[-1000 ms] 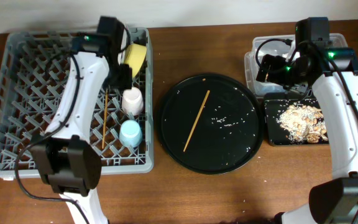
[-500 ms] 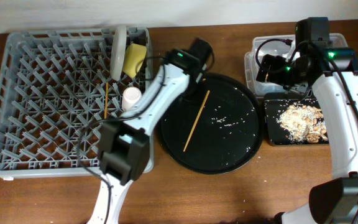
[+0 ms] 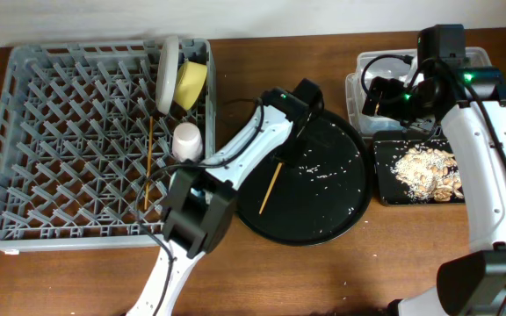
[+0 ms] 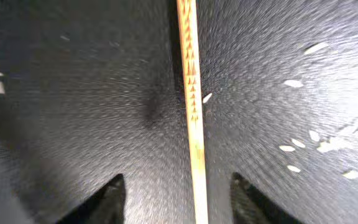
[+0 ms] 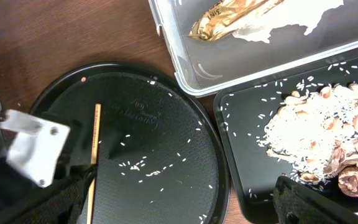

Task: Sort waste into correct bins and load items into the dishwasher rack
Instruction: 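Reach the left gripper back to the tray and grasp the second chopstick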

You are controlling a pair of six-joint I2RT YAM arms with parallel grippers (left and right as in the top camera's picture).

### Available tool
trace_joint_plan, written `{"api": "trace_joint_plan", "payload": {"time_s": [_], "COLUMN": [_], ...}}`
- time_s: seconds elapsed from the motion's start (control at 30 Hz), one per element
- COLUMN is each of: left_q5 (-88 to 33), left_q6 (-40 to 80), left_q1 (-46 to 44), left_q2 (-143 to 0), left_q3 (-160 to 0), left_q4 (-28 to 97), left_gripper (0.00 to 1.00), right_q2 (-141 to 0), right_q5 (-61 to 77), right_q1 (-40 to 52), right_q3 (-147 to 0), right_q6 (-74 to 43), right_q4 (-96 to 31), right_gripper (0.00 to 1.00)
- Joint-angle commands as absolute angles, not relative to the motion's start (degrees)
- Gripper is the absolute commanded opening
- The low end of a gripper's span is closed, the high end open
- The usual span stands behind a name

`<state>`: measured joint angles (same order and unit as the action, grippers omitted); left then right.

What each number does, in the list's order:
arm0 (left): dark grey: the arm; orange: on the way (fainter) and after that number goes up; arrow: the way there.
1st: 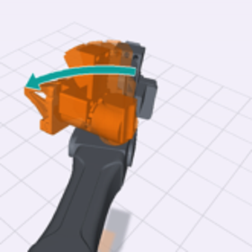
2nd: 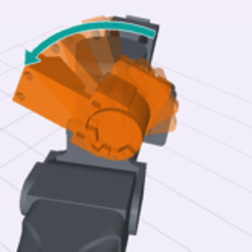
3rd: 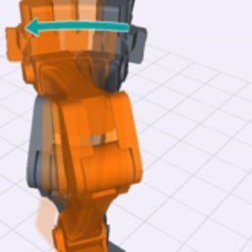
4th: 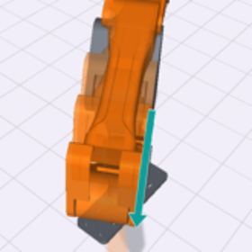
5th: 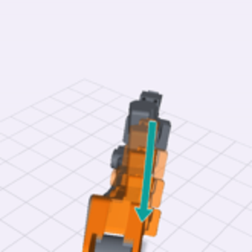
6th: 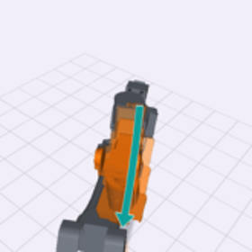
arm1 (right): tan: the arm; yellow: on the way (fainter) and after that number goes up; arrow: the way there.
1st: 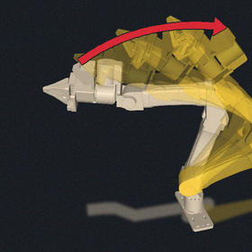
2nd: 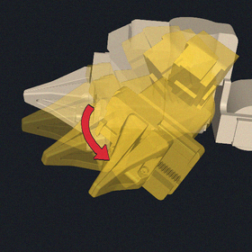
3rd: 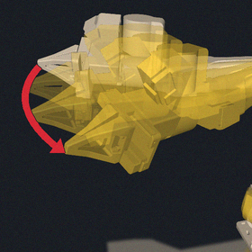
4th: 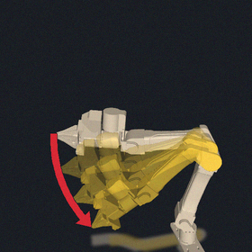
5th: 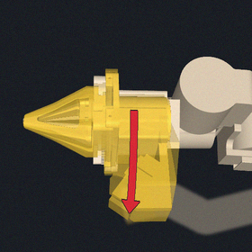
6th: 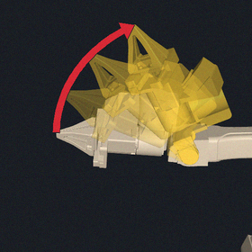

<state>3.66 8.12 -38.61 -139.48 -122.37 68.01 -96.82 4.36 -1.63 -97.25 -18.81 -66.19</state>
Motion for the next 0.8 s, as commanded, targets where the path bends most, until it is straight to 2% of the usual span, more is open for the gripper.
{"api": "trace_joint_plan", "payload": {"time_s": [0.0, 0.13, 0.3, 0.33, 0.4, 0.6, 0.77], "left_q5": [2.48, 1.21, 1.19, 1.19, 1.21, 1.23, 1.23], "left_q6": [8.27, 8.23, 8.23, 8.21, 8.03, 8.03, 8.03], "left_q1": [-38.92, -38.96, -38.94, -38.94, -38.94, -38.81, -35.88], "left_q2": [-140.68, -142.54, -142.63, -142.67, -142.71, -142.71, -142.71], "left_q3": [-122.72, -122.67, -122.67, -122.67, -122.67, -125.32, -141.75], "left_q4": [68.16, 68.16, 67.94, 67.96, 67.96, 69.54, 79.88], "left_gripper": [0.49, 0.48, 0.31, 0.25, 0.03, 0.0, 0.0], "right_q2": [-96.71, -96.71, -96.71, -96.71, -96.71, -96.71, -96.71], "right_q5": [3.86, 3.86, 3.84, 3.86, 3.86, 3.84, 3.86], "right_q1": [-2.0, -2.0, -2.0, -2.0, -2.0, -2.0, -2.0], "right_q3": [-98.04, -98.04, -98.04, -98.04, -98.04, -98.04, -98.04], "right_q6": [-18.46, -18.46, -18.46, -18.46, -18.46, -18.46, -18.46], "right_q4": [-66.22, -66.24, -66.22, -66.22, -66.22, -66.22, -66.24], "right_gripper": [0.98, 0.98, 0.98, 0.99, 0.98, 0.98, 0.98]}}
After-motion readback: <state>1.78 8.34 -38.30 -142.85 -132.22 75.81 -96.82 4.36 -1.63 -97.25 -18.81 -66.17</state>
